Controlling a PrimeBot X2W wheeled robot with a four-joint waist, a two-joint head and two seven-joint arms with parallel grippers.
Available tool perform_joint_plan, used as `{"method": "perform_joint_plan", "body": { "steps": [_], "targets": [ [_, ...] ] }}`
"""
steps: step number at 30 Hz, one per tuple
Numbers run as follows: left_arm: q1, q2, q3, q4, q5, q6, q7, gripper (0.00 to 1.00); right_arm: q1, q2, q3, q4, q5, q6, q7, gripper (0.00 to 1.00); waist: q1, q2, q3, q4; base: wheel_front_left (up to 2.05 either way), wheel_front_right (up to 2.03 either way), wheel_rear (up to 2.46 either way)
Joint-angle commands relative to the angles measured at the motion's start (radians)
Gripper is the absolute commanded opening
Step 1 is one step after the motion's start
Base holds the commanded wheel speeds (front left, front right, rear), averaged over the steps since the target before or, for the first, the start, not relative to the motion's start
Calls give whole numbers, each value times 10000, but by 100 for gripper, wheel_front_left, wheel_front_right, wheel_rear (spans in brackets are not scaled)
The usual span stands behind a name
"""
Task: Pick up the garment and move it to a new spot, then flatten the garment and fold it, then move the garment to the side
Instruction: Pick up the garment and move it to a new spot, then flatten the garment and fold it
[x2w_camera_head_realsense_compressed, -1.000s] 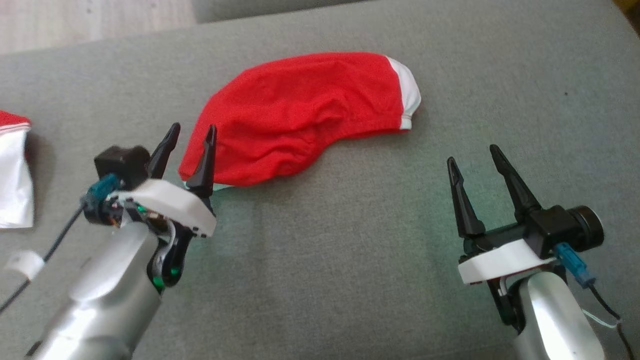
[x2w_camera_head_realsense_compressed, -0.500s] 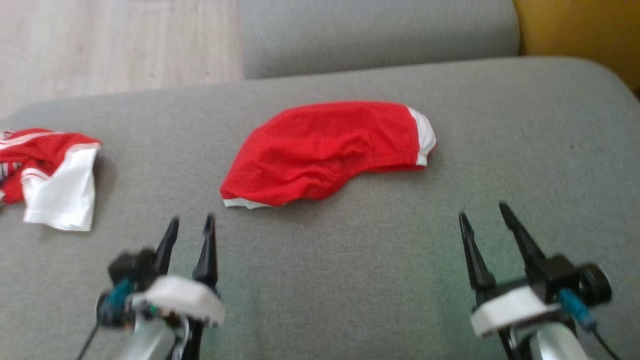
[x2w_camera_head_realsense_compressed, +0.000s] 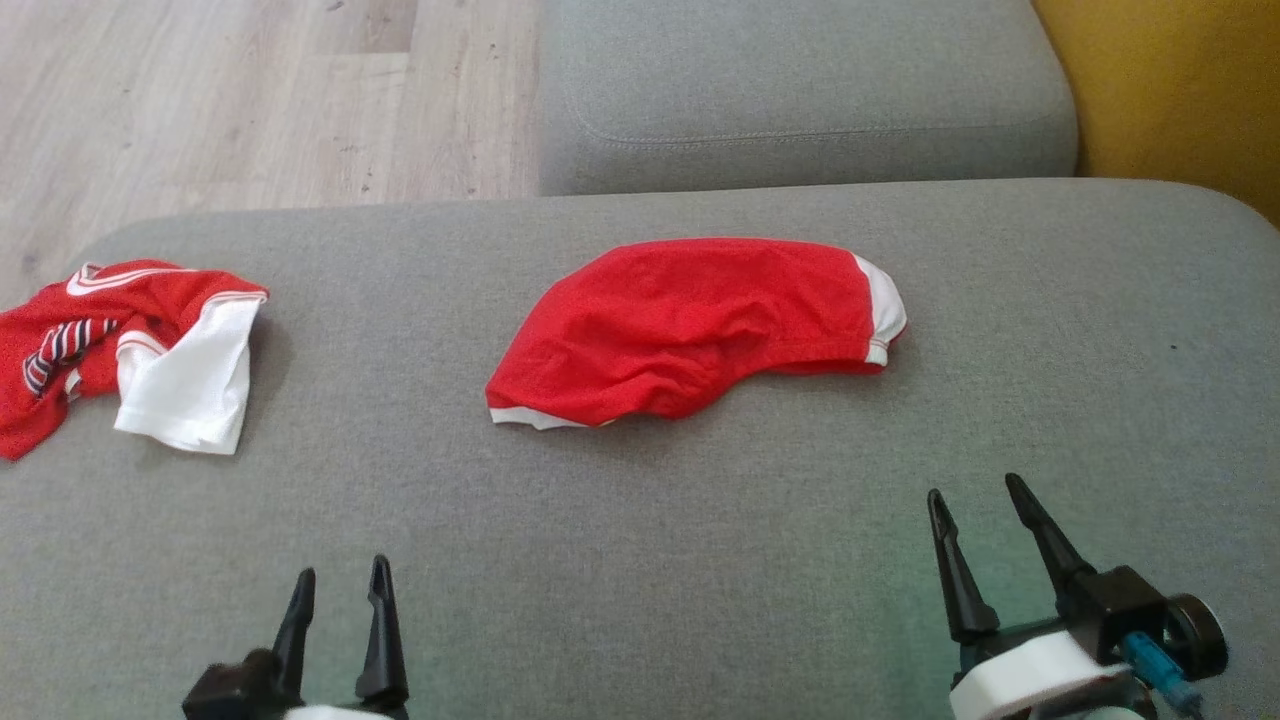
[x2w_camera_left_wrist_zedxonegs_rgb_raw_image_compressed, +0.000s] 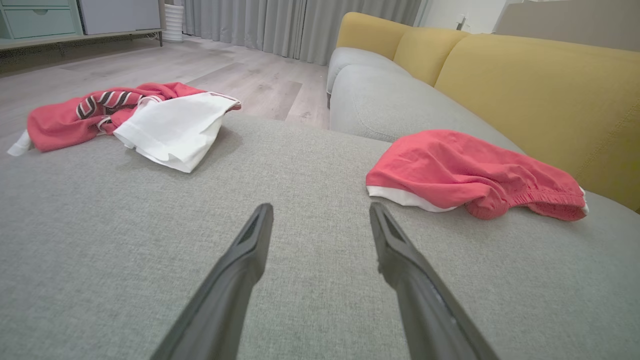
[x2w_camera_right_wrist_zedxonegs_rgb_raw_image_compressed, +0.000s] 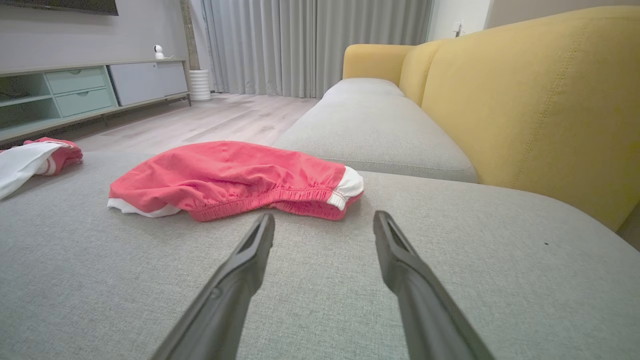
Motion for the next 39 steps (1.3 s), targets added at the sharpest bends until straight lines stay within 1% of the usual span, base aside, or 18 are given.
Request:
{"method": "perform_joint_plan", "body": {
  "steps": [1, 8, 18, 26, 30, 33, 39],
  "targets": [
    [-306, 23, 509, -330, 117, -27, -123, 100, -168, -39, 291, -251, 90, -7, -86, 100, 1, -1, -8, 40, 0, 0, 0],
    [-92, -160, 651, -303, 376, -162, -123, 100, -192, -39, 369, -63, 172, -7, -130, 100, 1, -1, -15, 90, 0, 0, 0],
    [-148, -205, 645, -148, 395, -271, -123, 100, -319, -39, 408, 55, 148, -7, -170, 100, 1, -1, 35, 46, 0, 0, 0],
    [-288, -203, 562, -91, 408, -297, -106, 100, -484, -39, 507, 12, 3, -7, -94, 100, 1, -1, 220, 213, 0, 0, 0],
    [-372, -205, 502, -125, 461, -274, -81, 100, -801, -39, 737, 26, -39, -7, 83, 100, 1, -1, 392, 374, 0, 0, 0],
    [-524, -219, 423, -196, 556, -255, -66, 100, -1379, -39, 1161, 192, -67, -7, 394, 100, 1, -1, 723, 611, 0, 0, 0],
    [-997, -395, 286, -251, 684, -310, -72, 100, -2920, -39, 1837, 1388, -47, -7, 1319, 100, 1, -1, 1473, 1270, 0, 0, 0]
  ]
}}
